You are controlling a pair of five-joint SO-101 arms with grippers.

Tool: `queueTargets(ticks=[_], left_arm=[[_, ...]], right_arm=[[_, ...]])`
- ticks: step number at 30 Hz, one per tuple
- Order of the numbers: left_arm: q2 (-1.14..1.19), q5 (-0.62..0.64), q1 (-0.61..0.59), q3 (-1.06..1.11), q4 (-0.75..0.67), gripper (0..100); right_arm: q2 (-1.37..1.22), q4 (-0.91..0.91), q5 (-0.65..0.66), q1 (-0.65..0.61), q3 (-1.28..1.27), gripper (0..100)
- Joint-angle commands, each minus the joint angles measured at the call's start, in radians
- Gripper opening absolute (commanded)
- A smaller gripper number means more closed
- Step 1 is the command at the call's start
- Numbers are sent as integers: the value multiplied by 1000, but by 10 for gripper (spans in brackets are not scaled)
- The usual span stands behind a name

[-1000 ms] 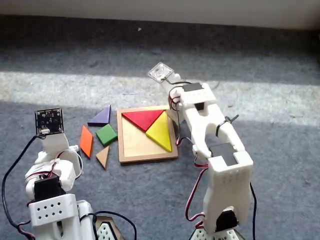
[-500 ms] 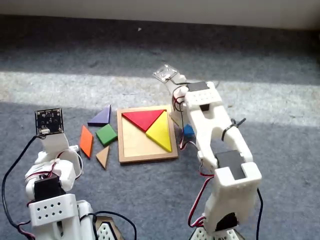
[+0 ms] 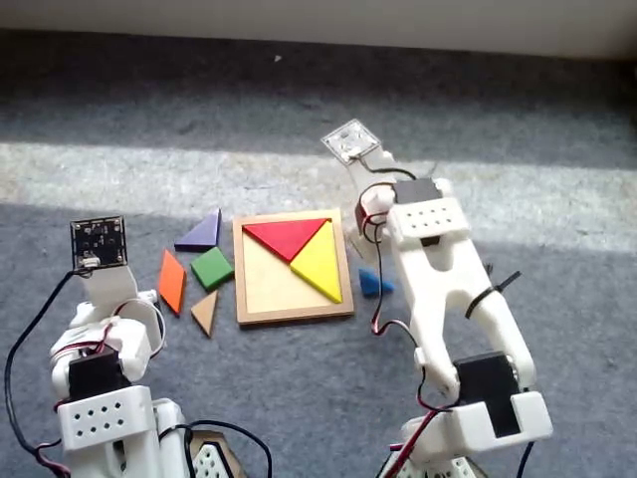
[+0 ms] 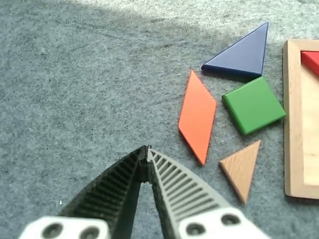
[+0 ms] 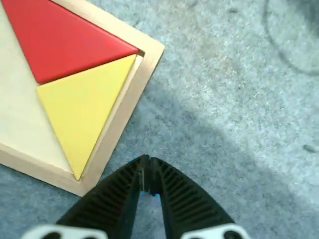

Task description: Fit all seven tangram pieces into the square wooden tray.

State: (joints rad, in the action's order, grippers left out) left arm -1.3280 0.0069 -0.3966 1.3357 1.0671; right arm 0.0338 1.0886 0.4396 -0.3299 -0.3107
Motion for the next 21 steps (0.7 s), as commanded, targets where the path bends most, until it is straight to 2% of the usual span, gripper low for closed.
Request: queueTargets(ticks=[1,3,7,12,21], left_arm=[[-8,-6,25,-8,-20,8],[-8,-6,25,-8,-20,8],[-8,-6,22,-8,-20,8],[-8,-6,25,-8,-20,8],[-8,-6,25,-8,-20,8]], right_arm=[[84,16,-49,-73,8,6],[85,13,-60,-108,8,6],[88,39,-60,-87,7,22],[84,99,-52,-56,-42,184],[82,-110,8,-59,-240,211]])
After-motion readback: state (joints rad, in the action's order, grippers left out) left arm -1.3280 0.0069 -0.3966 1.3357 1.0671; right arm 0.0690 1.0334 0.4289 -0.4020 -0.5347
